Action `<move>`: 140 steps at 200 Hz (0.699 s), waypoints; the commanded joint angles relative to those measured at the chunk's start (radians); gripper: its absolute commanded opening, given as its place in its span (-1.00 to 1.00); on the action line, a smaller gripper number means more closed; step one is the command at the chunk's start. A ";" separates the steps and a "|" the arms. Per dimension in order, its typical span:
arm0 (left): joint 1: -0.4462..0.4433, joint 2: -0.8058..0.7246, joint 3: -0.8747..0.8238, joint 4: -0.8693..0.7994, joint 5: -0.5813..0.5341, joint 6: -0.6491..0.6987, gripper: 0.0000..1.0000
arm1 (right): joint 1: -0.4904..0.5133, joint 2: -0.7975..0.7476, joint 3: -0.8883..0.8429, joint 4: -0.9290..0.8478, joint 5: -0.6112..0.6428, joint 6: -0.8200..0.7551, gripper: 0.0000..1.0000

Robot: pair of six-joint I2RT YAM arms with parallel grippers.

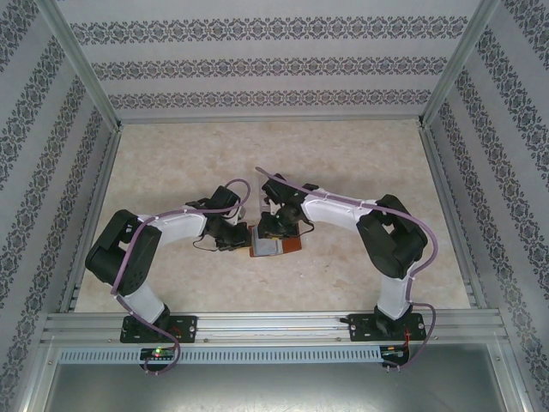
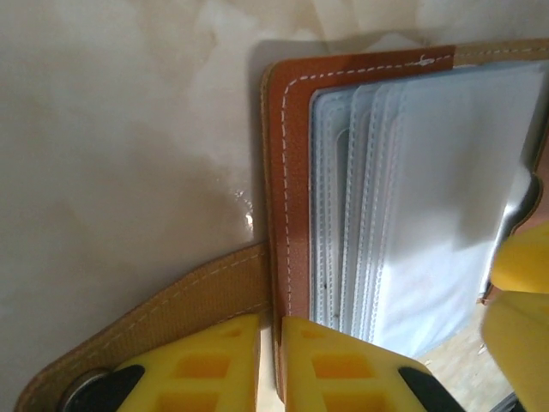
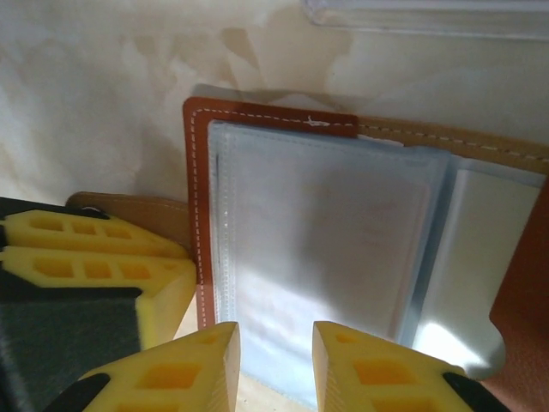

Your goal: Take the credit cards out of the card holder

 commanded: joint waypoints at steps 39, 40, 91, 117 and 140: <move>0.011 0.005 -0.020 0.034 0.016 0.015 -0.72 | 0.023 0.036 0.025 -0.081 0.081 -0.006 -0.24; 0.012 0.005 -0.021 0.035 0.016 0.015 -0.72 | 0.024 0.037 0.025 -0.083 0.082 -0.007 -0.24; 0.012 -0.001 -0.027 0.036 0.014 0.015 -0.71 | 0.030 0.037 0.035 -0.126 0.126 -0.016 0.01; 0.013 -0.001 -0.028 0.036 0.014 0.015 -0.71 | 0.036 0.033 0.046 -0.152 0.155 -0.021 0.14; 0.015 0.000 -0.028 0.036 0.016 0.015 -0.71 | 0.040 0.034 0.064 -0.187 0.186 -0.031 0.20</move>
